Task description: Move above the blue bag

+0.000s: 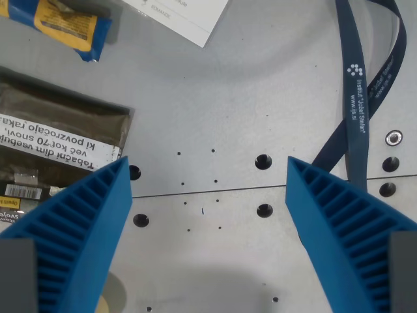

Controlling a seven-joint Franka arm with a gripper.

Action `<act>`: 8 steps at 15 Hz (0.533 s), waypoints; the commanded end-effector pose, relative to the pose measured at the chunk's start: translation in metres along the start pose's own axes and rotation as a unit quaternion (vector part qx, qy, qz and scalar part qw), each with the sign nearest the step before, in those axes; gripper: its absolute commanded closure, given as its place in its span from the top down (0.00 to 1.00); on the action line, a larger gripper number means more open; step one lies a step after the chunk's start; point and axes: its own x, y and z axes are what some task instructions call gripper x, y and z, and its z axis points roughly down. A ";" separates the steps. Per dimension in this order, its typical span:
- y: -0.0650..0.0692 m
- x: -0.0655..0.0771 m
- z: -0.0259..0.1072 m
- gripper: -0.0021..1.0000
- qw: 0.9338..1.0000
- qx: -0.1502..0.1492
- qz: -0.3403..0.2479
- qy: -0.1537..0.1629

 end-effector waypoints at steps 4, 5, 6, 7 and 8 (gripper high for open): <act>0.000 0.000 -0.002 1.00 1.000 0.000 -0.003 0.003; 0.000 0.000 -0.002 1.00 1.000 0.000 -0.006 0.002; 0.000 0.000 -0.001 1.00 1.000 0.000 -0.010 0.002; -0.001 0.001 -0.001 1.00 1.000 0.001 -0.017 0.002; -0.001 0.001 0.000 1.00 1.000 0.001 -0.025 0.002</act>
